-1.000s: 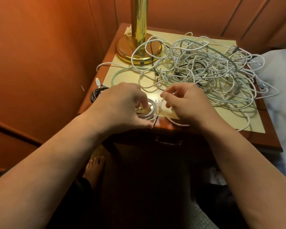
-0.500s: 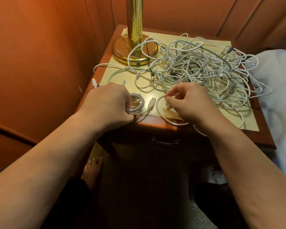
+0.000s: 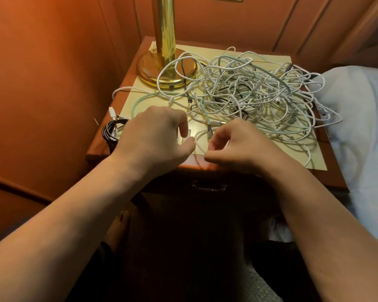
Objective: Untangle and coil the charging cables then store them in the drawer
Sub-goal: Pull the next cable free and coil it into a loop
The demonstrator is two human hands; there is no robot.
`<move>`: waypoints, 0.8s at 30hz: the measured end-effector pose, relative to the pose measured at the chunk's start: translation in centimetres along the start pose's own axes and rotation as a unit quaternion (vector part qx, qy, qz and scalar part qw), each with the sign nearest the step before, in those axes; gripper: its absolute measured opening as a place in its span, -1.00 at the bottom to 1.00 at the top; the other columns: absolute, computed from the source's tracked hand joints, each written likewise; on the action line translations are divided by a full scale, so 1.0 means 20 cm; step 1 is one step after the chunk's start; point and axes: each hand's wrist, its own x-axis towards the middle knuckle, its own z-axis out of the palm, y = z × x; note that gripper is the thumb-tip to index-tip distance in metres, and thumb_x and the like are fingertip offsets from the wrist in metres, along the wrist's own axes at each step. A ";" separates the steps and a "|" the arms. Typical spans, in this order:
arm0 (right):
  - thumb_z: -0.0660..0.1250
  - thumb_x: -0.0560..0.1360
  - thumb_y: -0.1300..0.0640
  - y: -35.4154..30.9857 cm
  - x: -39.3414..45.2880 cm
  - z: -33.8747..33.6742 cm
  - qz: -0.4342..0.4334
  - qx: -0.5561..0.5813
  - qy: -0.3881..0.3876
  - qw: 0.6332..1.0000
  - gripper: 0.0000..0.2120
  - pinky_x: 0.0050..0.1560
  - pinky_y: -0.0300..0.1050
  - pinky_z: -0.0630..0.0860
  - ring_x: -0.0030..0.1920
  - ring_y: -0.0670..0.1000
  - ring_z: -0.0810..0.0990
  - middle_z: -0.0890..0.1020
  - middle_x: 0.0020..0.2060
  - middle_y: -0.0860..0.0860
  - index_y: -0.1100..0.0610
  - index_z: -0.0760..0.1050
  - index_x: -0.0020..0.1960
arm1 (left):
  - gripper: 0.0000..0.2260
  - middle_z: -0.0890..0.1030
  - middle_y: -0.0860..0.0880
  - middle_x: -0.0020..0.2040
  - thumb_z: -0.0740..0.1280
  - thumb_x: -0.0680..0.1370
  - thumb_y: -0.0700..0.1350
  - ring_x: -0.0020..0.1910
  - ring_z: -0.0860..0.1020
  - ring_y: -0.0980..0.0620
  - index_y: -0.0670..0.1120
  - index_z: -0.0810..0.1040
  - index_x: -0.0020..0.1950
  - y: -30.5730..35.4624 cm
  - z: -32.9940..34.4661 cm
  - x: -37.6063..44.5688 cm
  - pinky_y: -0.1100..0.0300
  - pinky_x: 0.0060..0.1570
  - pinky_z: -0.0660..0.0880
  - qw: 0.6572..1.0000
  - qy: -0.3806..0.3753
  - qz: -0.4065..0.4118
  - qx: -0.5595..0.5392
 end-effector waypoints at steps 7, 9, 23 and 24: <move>0.50 0.51 0.27 0.15 -0.04 -0.13 -0.064 0.305 -0.087 0.946 -0.96 -0.44 -0.31 0.43 -0.42 -0.12 0.56 0.71 -0.25 0.14 0.20 0.65 -0.11 | -0.72 0.51 0.10 0.13 0.49 0.52 0.06 -0.03 0.53 0.03 0.21 0.64 0.23 0.02 0.12 0.06 -0.03 0.01 0.58 0.996 -0.043 0.064 -0.045; 0.48 0.48 0.18 0.18 -0.05 -0.16 -0.073 0.348 -0.084 0.931 -0.89 -0.49 -0.29 0.38 -0.45 -0.06 0.49 0.69 -0.21 0.18 0.21 0.62 -0.07 | -0.87 0.53 0.07 0.13 0.40 0.60 0.06 -0.16 0.50 0.05 0.11 0.66 0.12 0.03 0.14 0.08 -0.02 -0.13 0.58 0.993 0.012 0.096 -0.075; 0.45 0.60 -0.03 0.37 -0.12 -0.20 0.084 0.087 0.124 0.985 -0.88 -0.38 -0.23 0.45 -0.46 -0.09 0.66 0.73 -0.21 -0.08 -0.01 0.69 -0.03 | -0.78 0.64 0.10 -0.12 0.32 0.66 0.08 -0.19 0.62 0.13 -0.04 0.65 0.06 0.06 0.22 0.20 -0.05 -0.21 0.62 0.955 0.158 -0.024 -0.251; 0.43 0.61 -0.03 0.37 -0.12 -0.20 0.076 0.112 0.136 0.981 -0.87 -0.38 -0.20 0.46 -0.42 -0.04 0.69 0.75 -0.19 -0.06 0.00 0.69 -0.02 | -0.77 0.64 0.12 -0.12 0.33 0.65 0.09 -0.17 0.62 0.13 -0.05 0.65 0.05 0.07 0.22 0.21 -0.06 -0.18 0.63 0.950 0.159 -0.039 -0.265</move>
